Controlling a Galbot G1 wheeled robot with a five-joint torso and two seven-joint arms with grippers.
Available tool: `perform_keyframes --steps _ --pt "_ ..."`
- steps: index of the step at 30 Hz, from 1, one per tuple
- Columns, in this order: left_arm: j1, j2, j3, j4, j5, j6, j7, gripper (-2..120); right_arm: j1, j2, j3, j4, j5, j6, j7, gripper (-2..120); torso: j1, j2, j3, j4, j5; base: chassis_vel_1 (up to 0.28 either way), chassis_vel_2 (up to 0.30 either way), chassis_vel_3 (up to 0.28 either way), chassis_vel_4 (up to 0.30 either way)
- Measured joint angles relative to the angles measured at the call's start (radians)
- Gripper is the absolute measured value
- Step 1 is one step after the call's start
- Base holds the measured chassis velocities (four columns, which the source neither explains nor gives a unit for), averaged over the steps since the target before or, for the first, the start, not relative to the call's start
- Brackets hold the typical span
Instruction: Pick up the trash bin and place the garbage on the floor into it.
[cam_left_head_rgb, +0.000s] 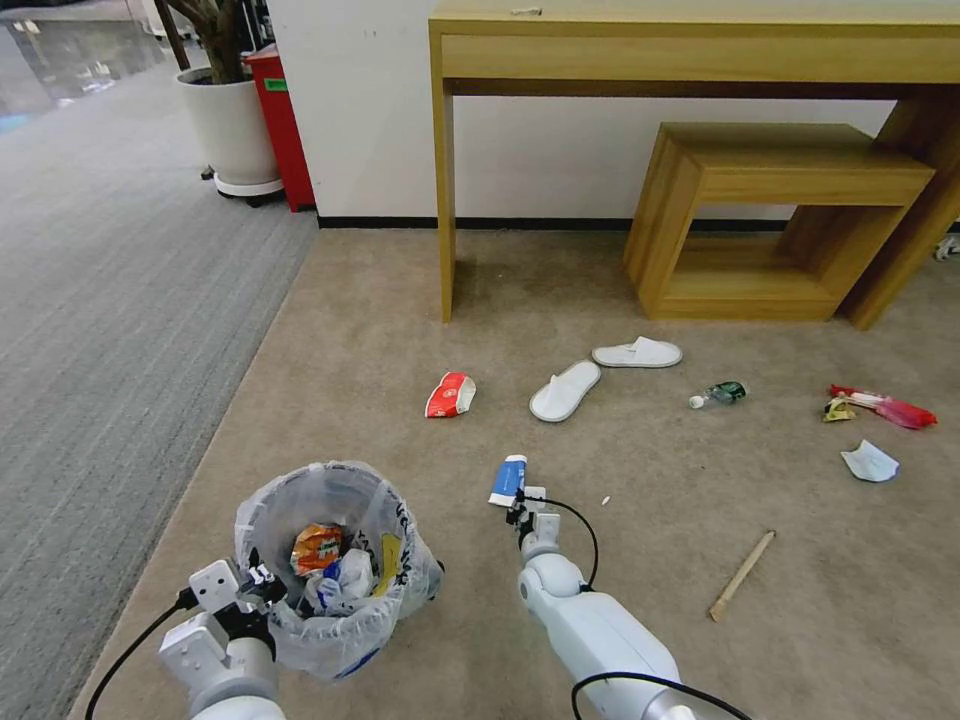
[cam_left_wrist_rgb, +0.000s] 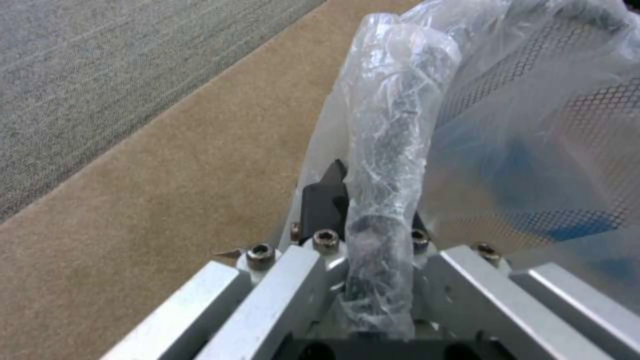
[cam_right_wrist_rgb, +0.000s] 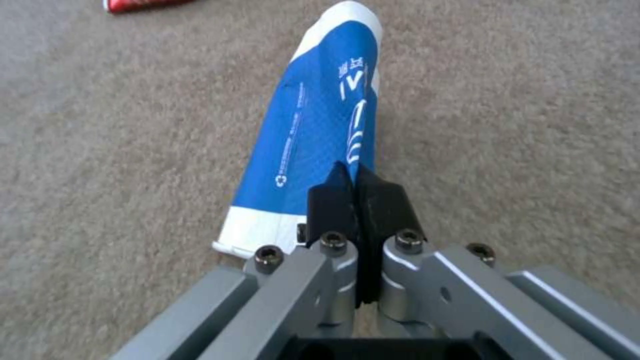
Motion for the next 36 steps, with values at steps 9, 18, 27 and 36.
perform_keyframes --steps 9,18,27,36 --pt "-0.011 -0.004 -0.002 0.023 0.004 -0.005 0.001 1 -0.119 -0.093 0.026 0.24 0.077 0.11 -0.185 0 0.0 0.0 0.0 -0.0001 -0.0001 0.0 0.0 0.0 0.0" --pt "-0.022 -0.01 0.0 0.05 0.015 -0.007 0.003 1 -0.241 -0.189 0.032 0.586 0.16 0.203 -0.379 0 0.0 0.0 0.0 0.0 -0.0001 0.0 0.0 0.0 0.0" --pt "-0.027 -0.016 0.001 0.063 0.024 -0.008 0.005 1 -0.273 -0.324 -0.006 0.812 0.219 0.217 -0.463 0 0.0 0.0 0.0 0.0001 0.0003 0.0 0.0 0.0 0.0" --pt "-0.028 -0.017 -0.001 0.063 0.025 -0.004 0.004 1 -0.224 -0.582 -0.145 1.016 0.293 0.244 -0.54 0 0.0 0.0 0.0 0.0001 0.0 0.0 0.0 0.0 0.0"
